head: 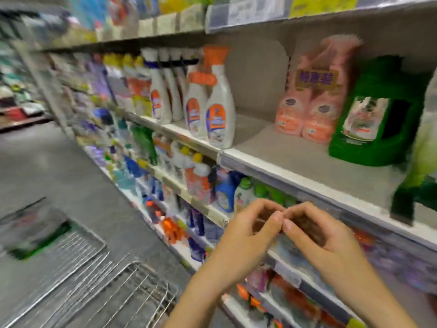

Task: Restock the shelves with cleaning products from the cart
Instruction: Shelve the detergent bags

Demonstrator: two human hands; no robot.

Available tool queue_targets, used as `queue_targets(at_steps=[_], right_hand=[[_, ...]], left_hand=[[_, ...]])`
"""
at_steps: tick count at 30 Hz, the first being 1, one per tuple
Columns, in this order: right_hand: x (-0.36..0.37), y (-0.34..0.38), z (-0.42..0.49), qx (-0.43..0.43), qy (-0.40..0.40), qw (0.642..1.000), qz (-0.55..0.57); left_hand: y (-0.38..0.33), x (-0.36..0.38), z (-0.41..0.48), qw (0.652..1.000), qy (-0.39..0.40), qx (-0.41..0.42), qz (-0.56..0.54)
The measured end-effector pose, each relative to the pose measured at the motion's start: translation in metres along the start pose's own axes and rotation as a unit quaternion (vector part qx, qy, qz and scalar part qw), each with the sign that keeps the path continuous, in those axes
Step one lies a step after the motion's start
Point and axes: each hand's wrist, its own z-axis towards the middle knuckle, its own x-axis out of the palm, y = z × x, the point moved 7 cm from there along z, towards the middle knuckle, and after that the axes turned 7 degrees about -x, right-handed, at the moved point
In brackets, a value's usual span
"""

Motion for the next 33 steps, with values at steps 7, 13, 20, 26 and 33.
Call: queue_targets(at_steps=[7, 13, 20, 26, 33], right_hand=[[0.164, 0.005, 0.022, 0.01, 0.147, 0.982, 0.12], [0.329, 0.021, 0.042, 0.017, 0.255, 0.953, 0.159], [0.498, 0.02, 0.054, 0.054, 0.328, 0.925, 0.182], [0.573, -0.012, 0.061, 0.112, 0.353, 0.919, 0.138], [0.634, -0.068, 0.108, 0.169, 0.341, 0.917, 0.12]], left_hand=[[0.061, -0.148, -0.08, 0.974, -0.213, -0.065, -0.044], [0.104, -0.28, -0.15, 0.938, -0.327, -0.089, -0.069], [0.163, -0.419, -0.227, 0.883, -0.442, -0.142, -0.073], [0.221, -0.481, -0.254, 0.85, -0.478, -0.201, -0.099], [0.29, -0.533, -0.238, 0.815, -0.492, -0.279, -0.124]])
